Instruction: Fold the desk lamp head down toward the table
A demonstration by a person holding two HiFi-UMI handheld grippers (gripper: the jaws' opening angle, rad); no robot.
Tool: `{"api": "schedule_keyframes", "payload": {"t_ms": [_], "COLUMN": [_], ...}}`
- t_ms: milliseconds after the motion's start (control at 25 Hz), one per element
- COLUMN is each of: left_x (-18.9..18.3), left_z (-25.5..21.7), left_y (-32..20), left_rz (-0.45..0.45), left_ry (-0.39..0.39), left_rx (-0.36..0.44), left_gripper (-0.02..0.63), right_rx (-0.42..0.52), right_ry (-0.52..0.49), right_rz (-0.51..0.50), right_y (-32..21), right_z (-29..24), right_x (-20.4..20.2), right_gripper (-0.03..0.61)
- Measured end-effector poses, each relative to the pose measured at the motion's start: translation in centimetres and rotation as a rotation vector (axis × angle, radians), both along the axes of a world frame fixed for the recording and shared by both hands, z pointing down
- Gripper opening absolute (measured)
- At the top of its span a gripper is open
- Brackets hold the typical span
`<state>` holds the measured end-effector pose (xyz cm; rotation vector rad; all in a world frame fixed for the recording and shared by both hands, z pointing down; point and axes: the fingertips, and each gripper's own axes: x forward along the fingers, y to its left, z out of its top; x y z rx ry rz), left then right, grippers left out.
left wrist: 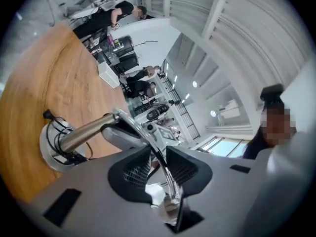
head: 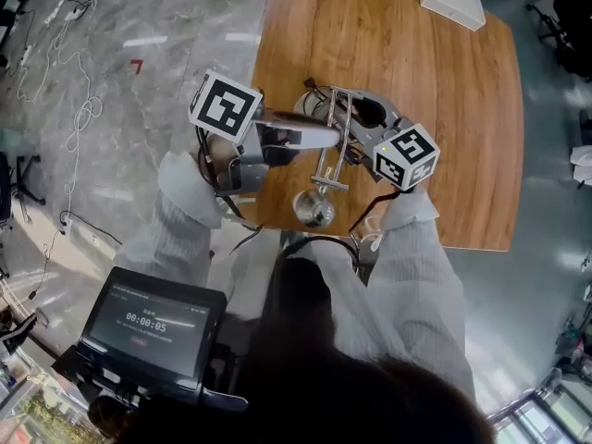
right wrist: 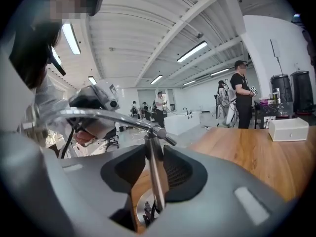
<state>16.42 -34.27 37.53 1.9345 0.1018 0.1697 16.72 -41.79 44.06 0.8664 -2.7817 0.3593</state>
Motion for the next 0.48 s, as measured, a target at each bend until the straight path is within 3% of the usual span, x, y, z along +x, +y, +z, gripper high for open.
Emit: {"api": "schedule_keyframes", "payload": {"t_ms": [80,160,360,480], "left_x": [-0.1,0.1,0.2,0.3], "left_z": [2.1,3.7,4.4,5.2], "left_y": [0.0,-0.7,-1.2,-1.4], "left_rz": [-0.012,-0.044,-0.072,-0.063], "left_ry": [-0.074,-0.100,-0.011,-0.044], "left_rx": [0.097,0.166,0.226,0.301], "left_gripper": [0.072,0.048,0.044,0.046], "right_rx": [0.004,0.005,0.006,0.008], "right_ry": [-0.002,0.000,0.003,-0.006], "right_rz": [-0.006,-0.013,-0.036,-0.040], "right_y": [-0.1,-0.3,-0.6,-0.6], "right_z": [0.0,0.1,0.5,0.5], "right_x": [0.1,0.2,0.4,0.4], "right_gripper": [0.110,0.110,0.110,0.110]}}
